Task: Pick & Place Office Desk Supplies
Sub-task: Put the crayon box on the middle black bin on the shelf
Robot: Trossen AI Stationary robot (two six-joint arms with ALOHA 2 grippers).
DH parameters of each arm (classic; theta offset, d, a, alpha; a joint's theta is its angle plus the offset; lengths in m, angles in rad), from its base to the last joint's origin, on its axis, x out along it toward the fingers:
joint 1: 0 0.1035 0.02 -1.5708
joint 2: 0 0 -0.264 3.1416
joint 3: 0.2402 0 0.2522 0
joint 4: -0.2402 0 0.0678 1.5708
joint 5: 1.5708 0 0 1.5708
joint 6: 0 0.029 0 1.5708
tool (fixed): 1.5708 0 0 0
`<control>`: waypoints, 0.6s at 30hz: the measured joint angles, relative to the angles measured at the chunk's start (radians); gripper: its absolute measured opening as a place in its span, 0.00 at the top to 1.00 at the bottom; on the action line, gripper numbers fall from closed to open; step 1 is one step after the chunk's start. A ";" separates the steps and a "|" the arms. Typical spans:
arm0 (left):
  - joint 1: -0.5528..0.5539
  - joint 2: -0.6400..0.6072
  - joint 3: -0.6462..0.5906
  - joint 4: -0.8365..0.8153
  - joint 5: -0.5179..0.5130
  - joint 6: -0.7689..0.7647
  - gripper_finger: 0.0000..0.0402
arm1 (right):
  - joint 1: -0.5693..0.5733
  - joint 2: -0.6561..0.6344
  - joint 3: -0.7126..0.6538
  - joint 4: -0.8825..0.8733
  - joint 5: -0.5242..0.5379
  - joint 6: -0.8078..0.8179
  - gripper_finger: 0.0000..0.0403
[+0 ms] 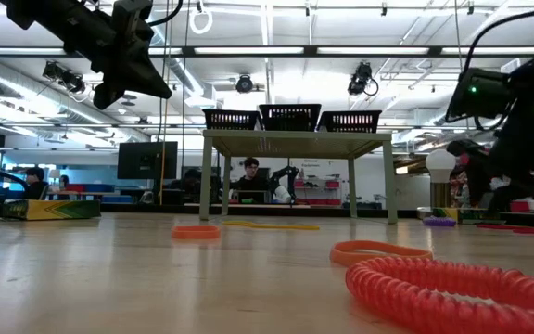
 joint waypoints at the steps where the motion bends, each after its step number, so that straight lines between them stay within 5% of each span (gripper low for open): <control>1: 0.000 0.000 0.000 0.000 0.000 0.000 0.97 | -0.014 0.000 -0.013 0.030 -0.008 -0.001 0.65; 6: 0.000 0.000 0.000 0.000 0.003 -0.002 0.97 | -0.061 0.000 -0.047 0.086 -0.023 -0.012 0.71; 14: 0.000 0.000 0.000 0.000 0.016 -0.015 0.97 | -0.083 -0.003 -0.050 0.094 -0.034 -0.125 0.97; 18: -0.001 0.000 0.000 0.000 0.023 -0.015 0.97 | -0.083 -0.001 -0.021 0.064 -0.046 -0.209 0.98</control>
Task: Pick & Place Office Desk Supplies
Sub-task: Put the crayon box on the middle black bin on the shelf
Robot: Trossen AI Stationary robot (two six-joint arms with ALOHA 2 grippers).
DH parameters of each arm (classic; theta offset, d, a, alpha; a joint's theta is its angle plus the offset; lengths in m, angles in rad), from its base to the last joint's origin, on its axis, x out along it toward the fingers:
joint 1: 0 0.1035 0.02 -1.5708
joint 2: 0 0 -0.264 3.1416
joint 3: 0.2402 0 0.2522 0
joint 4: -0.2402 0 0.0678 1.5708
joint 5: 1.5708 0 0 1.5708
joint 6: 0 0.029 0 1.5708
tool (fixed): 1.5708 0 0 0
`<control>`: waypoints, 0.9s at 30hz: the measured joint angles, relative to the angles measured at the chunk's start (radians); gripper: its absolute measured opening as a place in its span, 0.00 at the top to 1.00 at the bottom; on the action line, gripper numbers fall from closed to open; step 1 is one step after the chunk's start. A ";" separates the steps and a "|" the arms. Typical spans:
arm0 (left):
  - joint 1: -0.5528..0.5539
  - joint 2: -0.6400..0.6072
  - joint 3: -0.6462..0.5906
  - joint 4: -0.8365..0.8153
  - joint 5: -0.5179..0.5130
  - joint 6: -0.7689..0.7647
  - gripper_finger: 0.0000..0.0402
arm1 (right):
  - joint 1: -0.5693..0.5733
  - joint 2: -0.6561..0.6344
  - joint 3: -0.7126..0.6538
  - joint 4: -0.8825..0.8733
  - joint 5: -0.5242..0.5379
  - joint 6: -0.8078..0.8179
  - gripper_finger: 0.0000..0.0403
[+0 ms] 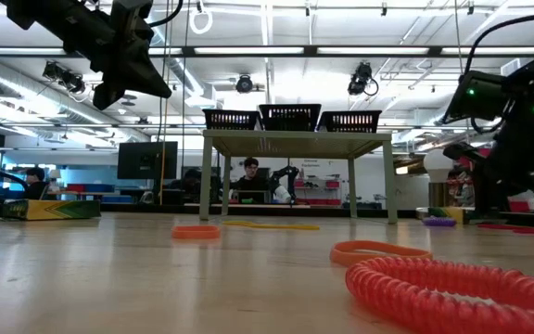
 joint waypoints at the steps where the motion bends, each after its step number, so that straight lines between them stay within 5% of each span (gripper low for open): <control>1: -0.002 0.000 0.000 0.000 0.000 0.000 0.97 | 0.001 0.000 0.011 -0.014 -0.005 -0.025 0.98; 18: -0.091 0.000 0.000 0.000 -0.049 0.004 0.97 | 0.172 -0.002 0.348 -0.415 0.004 -0.392 1.00; 27: -0.112 0.001 0.000 0.000 -0.059 -0.010 0.97 | 0.341 0.001 0.694 -0.811 0.163 -0.424 1.00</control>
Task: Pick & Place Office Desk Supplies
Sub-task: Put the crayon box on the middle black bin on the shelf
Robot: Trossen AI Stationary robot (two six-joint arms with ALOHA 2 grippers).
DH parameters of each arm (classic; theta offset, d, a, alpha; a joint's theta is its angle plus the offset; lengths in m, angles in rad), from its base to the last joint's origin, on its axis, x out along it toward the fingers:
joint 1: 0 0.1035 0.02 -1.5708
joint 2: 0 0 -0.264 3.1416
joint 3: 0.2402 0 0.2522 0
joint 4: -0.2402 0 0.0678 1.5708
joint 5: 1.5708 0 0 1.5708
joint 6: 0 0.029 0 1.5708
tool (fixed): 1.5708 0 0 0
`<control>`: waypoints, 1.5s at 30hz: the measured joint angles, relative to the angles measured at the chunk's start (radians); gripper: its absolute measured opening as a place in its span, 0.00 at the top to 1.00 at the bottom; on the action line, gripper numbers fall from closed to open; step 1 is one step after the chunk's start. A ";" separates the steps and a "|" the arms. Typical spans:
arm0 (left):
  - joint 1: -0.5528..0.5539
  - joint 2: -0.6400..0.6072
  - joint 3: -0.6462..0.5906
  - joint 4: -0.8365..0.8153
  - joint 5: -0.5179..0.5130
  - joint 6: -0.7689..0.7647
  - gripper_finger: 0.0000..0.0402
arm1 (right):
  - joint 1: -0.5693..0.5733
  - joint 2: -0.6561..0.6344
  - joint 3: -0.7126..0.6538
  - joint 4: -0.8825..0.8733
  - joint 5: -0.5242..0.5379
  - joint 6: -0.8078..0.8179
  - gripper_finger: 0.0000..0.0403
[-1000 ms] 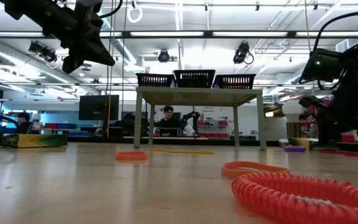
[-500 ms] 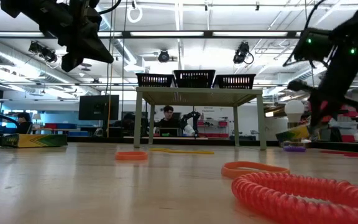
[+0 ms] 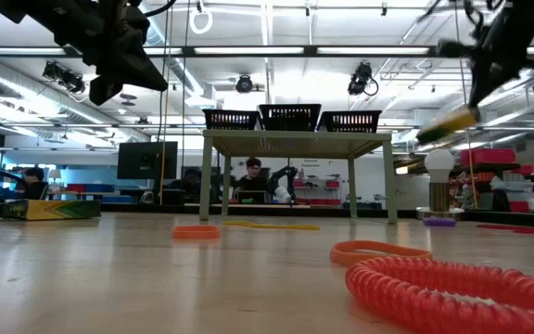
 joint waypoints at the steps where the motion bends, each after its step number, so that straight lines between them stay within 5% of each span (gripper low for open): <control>1: 0.000 0.000 0.000 0.000 -0.007 0.000 0.97 | 0.011 0.005 0.034 -0.013 0.019 -0.027 1.00; 9: 0.001 0.000 0.000 0.024 -0.016 -0.057 0.97 | 0.079 0.117 0.282 -0.026 0.053 -0.442 1.00; 17: 0.023 0.000 0.002 0.262 -0.016 -0.059 0.90 | 0.174 0.330 0.447 0.167 0.073 -0.974 1.00; 25: 0.071 0.000 0.002 0.301 -0.016 -0.061 0.76 | 0.156 0.582 0.579 0.494 0.275 -1.566 1.00; 33: 0.070 0.000 0.002 0.300 -0.016 -0.029 0.75 | 0.113 0.772 0.602 0.827 0.404 -2.225 1.00; 45: 0.070 0.000 0.002 0.298 -0.016 0.000 0.75 | 0.055 0.832 0.602 1.001 0.416 -2.527 1.00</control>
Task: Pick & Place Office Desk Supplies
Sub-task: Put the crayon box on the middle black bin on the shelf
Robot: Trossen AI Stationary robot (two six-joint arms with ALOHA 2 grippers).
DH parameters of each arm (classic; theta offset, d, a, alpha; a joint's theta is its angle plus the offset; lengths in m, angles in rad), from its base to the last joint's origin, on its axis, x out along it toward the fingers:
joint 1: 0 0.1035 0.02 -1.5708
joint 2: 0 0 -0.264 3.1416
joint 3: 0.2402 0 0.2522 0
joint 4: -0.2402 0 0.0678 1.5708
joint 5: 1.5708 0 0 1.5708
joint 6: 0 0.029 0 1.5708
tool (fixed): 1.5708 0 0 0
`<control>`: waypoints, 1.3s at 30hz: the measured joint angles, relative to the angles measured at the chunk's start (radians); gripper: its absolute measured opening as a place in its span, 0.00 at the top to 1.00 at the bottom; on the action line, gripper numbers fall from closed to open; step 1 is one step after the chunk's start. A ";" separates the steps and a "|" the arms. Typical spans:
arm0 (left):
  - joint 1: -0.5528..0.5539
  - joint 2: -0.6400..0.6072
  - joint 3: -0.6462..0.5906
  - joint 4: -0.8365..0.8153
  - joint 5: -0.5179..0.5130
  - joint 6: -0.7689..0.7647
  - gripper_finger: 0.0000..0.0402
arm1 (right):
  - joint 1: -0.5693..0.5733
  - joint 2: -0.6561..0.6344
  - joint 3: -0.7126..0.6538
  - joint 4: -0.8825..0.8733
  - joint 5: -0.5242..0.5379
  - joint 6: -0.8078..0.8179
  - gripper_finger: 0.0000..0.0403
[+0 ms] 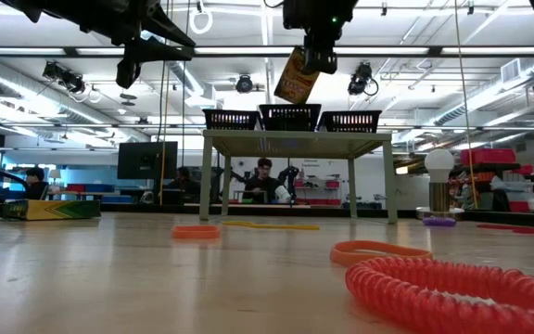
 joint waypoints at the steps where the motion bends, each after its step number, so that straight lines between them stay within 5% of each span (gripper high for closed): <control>1: 0.000 0.000 0.000 0.000 0.000 0.000 0.75 | -0.002 0.000 0.000 0.008 -0.001 -0.012 1.00; 13: 0.000 0.000 0.035 -0.015 -0.085 0.118 0.75 | 0.111 -0.050 0.000 0.109 -0.048 -0.043 1.00; 25: 0.001 0.174 0.480 -0.334 -0.163 0.535 0.74 | 0.232 -0.070 0.000 0.084 -0.139 0.101 1.00; 32: 0.002 0.329 0.647 -0.424 -0.241 0.640 0.56 | 0.239 -0.070 0.000 0.084 -0.174 0.151 1.00; 39: 0.036 0.419 0.689 -0.486 -0.253 0.651 0.32 | 0.249 -0.070 0.000 0.090 -0.192 0.151 1.00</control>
